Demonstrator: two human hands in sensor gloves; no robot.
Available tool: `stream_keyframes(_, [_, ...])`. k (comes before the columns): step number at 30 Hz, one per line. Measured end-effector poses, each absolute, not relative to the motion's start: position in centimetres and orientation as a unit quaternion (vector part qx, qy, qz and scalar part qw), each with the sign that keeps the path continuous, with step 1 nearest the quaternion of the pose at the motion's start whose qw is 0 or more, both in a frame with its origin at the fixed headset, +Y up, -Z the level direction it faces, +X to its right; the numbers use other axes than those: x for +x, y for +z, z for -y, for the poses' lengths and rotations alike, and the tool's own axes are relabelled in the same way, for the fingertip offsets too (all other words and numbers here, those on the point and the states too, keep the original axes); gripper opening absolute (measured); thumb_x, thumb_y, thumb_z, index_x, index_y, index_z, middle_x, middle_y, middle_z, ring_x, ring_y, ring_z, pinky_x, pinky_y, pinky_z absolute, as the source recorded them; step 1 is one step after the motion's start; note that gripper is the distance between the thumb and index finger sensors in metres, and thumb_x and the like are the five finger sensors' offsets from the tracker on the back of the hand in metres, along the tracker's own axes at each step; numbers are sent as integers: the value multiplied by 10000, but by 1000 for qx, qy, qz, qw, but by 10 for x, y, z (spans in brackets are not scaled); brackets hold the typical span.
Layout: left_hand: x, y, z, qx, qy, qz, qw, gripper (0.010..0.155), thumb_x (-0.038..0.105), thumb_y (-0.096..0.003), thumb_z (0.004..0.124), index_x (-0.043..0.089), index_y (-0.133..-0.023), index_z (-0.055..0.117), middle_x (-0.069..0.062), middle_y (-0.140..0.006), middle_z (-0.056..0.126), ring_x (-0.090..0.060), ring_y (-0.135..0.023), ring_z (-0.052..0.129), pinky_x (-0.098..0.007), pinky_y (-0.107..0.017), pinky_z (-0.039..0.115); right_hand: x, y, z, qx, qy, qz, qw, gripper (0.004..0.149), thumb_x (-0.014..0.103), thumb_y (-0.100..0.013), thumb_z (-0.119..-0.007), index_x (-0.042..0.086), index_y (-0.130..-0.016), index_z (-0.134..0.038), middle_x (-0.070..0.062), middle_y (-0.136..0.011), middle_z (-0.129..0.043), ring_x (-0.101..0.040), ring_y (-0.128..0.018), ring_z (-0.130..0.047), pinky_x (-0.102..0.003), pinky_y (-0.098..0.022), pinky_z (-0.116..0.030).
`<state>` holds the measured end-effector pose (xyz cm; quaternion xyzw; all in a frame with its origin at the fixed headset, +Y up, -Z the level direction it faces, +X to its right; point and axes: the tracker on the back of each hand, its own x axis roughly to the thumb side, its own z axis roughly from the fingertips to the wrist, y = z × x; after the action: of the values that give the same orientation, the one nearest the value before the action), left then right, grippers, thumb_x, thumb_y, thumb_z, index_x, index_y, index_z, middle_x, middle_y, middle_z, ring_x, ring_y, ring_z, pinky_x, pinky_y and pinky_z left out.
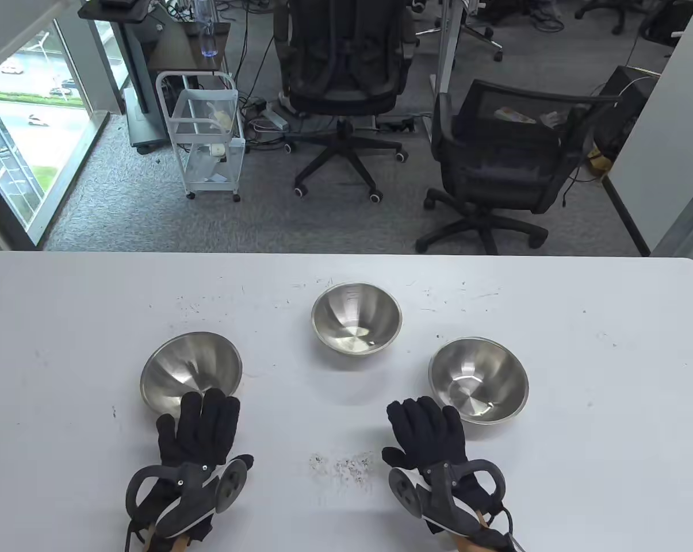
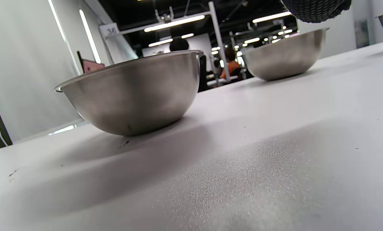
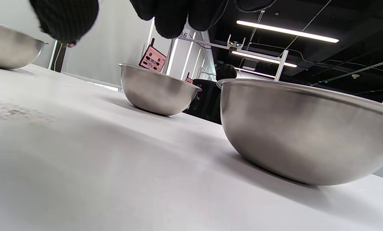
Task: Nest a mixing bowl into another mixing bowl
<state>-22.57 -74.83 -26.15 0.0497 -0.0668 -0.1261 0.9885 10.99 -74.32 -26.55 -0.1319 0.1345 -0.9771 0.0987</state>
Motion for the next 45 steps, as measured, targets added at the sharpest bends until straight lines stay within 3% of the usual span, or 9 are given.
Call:
stream_keyframes(14, [-226, -261, 750, 53, -118, 69, 989, 984, 676, -491, 616, 199, -1192, 116, -128, -1290, 213, -473, -1172, 285, -740, -776, 426, 116, -268, 740, -110, -978, -142, 107, 746, 583, -416, -809, 274, -1071, -631, -11, -1075, -762, -317, -1010, -730, -603, -722, -576])
stream_keyframes(28, [-225, -261, 750, 52, -115, 73, 989, 984, 676, -492, 616, 200, -1192, 114, -126, -1291, 210, -471, -1173, 283, -737, -778, 428, 161, -286, 737, -7, -987, -132, 96, 684, 559, -415, -827, 285, -1028, -694, 29, -1011, -841, -283, -968, -803, -597, -721, -586])
stream_keyframes(40, [-225, -260, 749, 49, -111, 73, 990, 982, 675, -492, 618, 198, -1192, 119, -128, -1290, 217, -472, -1171, 290, -735, -778, 435, 173, -301, 746, 26, -987, -113, 109, 376, 414, -464, -850, 373, -838, -861, 92, -799, -1030, -209, -815, -972, -572, -701, -636])
stream_keyframes(45, [-226, -260, 749, 48, -110, 72, 990, 983, 675, -491, 618, 198, -1192, 119, -129, -1290, 220, -470, -1172, 291, -734, -778, 436, 173, -303, 747, 27, -987, -115, 110, 336, 387, -474, -853, 386, -809, -875, 91, -771, -1040, -207, -790, -985, -568, -698, -644])
